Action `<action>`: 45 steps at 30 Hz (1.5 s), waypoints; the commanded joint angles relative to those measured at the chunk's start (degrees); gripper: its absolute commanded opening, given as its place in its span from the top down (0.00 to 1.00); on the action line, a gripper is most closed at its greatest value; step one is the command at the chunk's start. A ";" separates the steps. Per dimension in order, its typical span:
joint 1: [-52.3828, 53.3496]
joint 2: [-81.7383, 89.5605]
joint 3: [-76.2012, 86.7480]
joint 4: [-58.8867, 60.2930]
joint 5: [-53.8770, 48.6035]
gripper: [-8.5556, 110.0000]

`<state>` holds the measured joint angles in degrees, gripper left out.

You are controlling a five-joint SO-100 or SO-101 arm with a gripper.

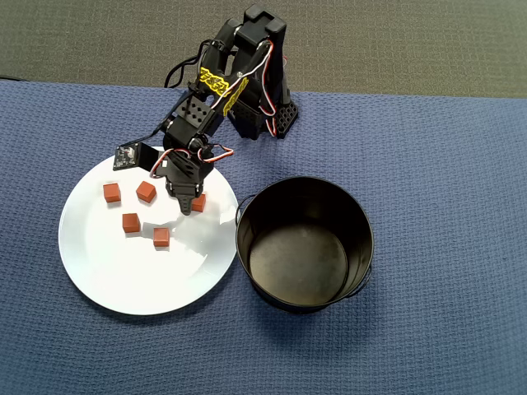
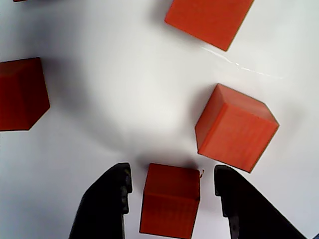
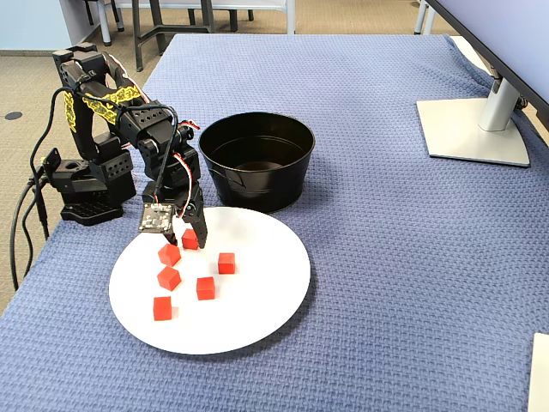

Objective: Pick up the red cubes from the white plate and place them in the black recipient

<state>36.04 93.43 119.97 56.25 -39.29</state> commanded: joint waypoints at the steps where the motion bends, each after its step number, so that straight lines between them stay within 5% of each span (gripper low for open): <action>1: -0.44 1.58 -1.05 0.26 1.14 0.82; 30: -2.02 9.23 2.72 0.44 4.48 0.93; 37: -2.64 19.95 -4.48 11.25 12.30 0.93; 45: -15.38 26.28 -26.28 24.52 27.16 0.93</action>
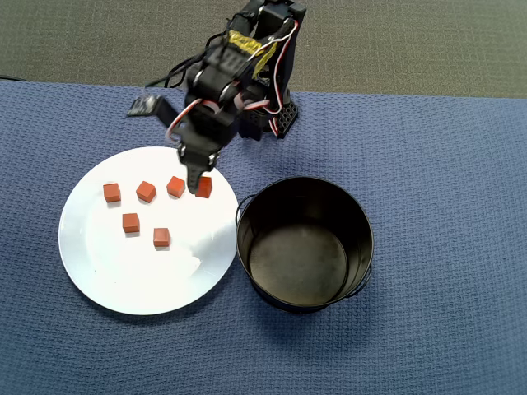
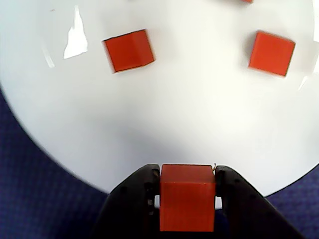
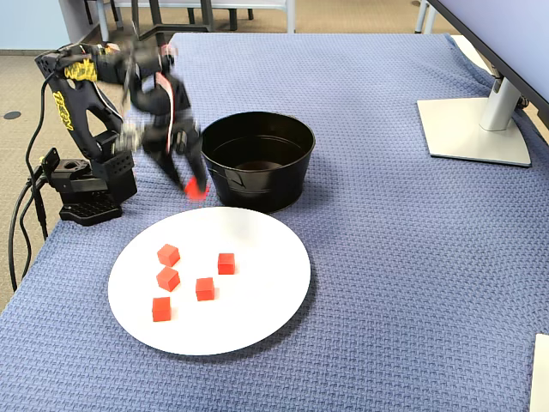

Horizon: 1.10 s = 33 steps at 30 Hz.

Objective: Pick up the red cubes from the white plate and place them in the black recipient

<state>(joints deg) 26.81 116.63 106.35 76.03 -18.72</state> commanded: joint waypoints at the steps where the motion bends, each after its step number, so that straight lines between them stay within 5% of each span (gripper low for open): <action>1: -8.26 2.46 -15.38 5.54 8.61 0.93; 10: -32.26 -11.87 -26.81 1.32 21.80 0.91; 13: -42.28 -14.06 -23.99 0.88 18.11 0.62; 18: -37.00 -9.40 -23.82 4.31 12.66 0.61; 24: -12.57 -2.99 -17.05 10.55 -15.38 0.68; 33: 13.71 -2.20 2.29 -2.99 -70.58 0.68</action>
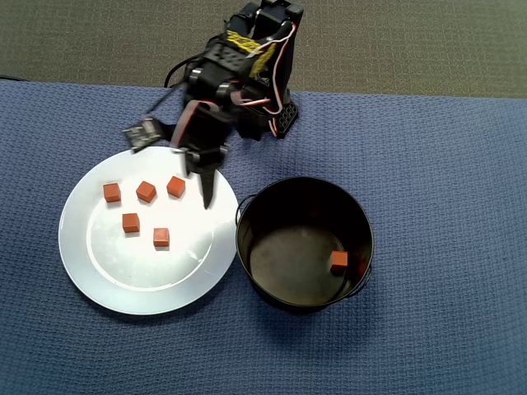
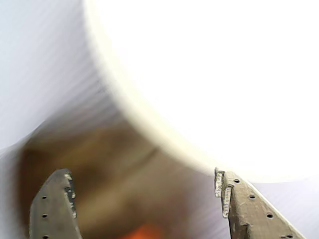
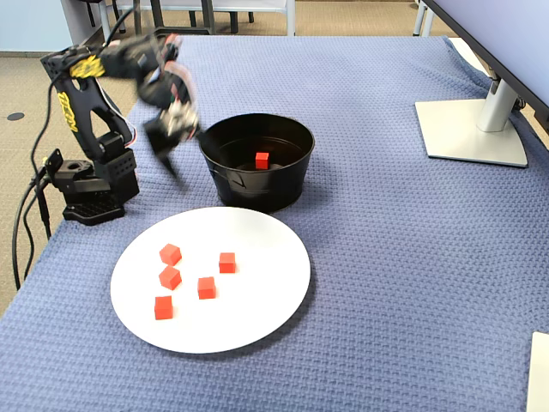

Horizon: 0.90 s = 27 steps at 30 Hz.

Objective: Pick up the red cubes from the white plate and place them in the black recipient

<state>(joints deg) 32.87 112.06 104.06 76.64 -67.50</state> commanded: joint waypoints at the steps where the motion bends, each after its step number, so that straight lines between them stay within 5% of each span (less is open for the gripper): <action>1: 9.14 2.37 6.50 -4.57 -25.49 0.68; 9: 16.61 -1.76 11.87 -7.12 -47.46 0.68; 27: 15.47 -11.34 16.17 -21.09 -46.93 0.72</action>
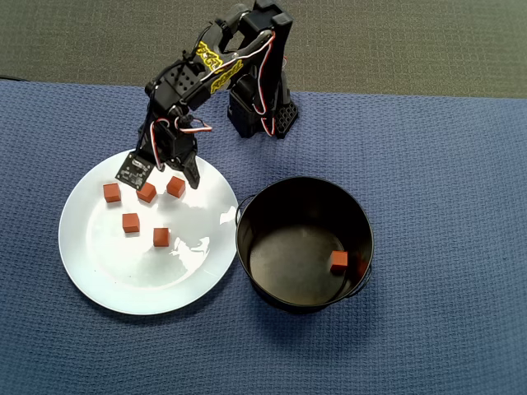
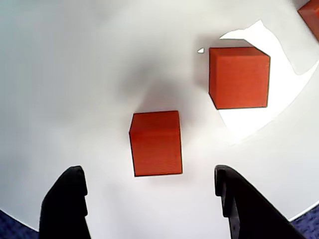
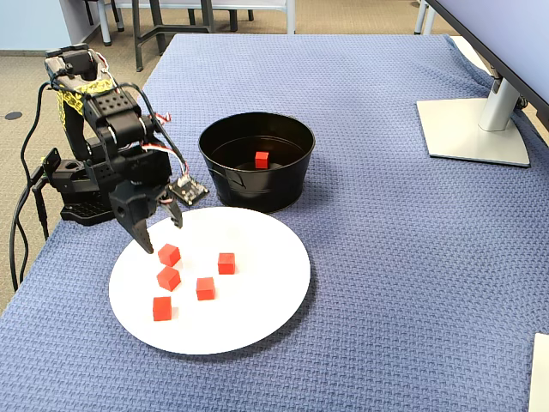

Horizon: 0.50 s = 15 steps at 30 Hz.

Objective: Pick up the red cubes from the white plate and place them in the black recipient

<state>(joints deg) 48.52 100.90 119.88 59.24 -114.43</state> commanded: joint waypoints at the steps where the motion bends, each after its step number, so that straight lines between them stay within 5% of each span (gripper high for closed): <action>1: -0.18 -0.35 0.79 -3.96 -0.35 0.72; 15: -0.18 -2.11 5.01 -10.11 -1.76 0.75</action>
<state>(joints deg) 48.52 98.53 125.07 50.71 -115.31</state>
